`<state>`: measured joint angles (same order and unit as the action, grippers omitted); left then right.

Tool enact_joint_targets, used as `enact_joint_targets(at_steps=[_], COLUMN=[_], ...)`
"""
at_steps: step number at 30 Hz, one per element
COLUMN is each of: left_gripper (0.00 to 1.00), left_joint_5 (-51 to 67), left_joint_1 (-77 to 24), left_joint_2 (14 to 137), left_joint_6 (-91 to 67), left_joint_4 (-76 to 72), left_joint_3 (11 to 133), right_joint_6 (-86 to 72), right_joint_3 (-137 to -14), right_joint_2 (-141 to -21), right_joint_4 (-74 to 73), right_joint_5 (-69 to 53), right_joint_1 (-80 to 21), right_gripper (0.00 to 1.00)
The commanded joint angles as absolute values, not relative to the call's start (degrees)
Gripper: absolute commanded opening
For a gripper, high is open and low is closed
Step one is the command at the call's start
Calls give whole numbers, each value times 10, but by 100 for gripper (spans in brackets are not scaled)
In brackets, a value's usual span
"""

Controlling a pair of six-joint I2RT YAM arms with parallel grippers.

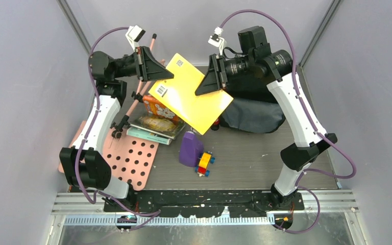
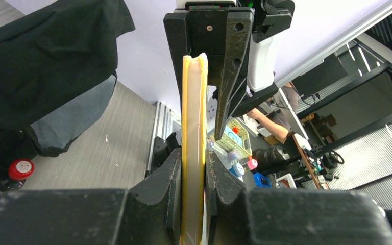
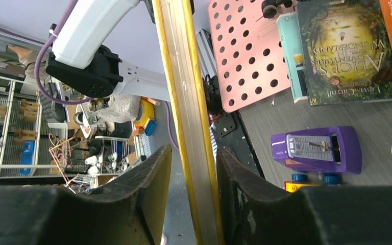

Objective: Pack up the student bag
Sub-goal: Pick up the book from the center of the board, then place the book in the student bag.

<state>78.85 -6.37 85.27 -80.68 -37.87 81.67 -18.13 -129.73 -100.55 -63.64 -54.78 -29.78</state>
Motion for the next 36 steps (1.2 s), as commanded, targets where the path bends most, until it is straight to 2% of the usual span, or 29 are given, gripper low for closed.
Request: enact_joint_targets(at_steps=[1, 4, 6, 7, 10, 12, 14, 17, 21, 25, 31, 36], left_gripper=[0, 0, 2, 14, 59, 79, 88, 91, 92, 92, 92, 92], left_joint_5=[746, 738, 726, 719, 685, 639, 577, 489, 422, 365, 284, 227], left_joint_1=[-69, -80, -82, -82, -82, -82, -87, -102, -138, -205, -276, -328], left_joint_2=[846, 858, 864, 866, 860, 849, 838, 832, 832, 859, 898, 957], left_joint_6=[-808, -804, -795, -783, -708, -614, -505, -408, -352, -264, -195, -117], left_joint_4=[-393, -393, -392, -385, -318, -214, -85, 34, 59, 130, 97, 89], left_joint_3=[852, 857, 853, 849, 836, 824, 823, 821, 798, 825, 838, 884], right_joint_6=[-217, -250, -247, -234, -189, -151, -115, -55, 34, 114, 219, 276], right_joint_3=[-1295, -1260, -1243, -1239, -1219, -1191, -1156, -1108, -1046, -986, -914, -903], right_joint_2=[-998, -985, -966, -958, -908, -872, -838, -803, -751, -700, -642, -640], right_joint_4=[-567, -512, -497, -497, -513, -522, -527, -541, -537, -497, -448, -452], right_joint_5=[-594, -582, -527, -503, -358, -264, -182, -107, -19, 44, 105, 162], right_joint_1=[-310, -316, -316, -316, -315, -315, -315, -315, -315, -315, -315, -315], right_gripper=[35, 5, 1, 1, 0, 0, 0, 0, 0, 1, 0, 0])
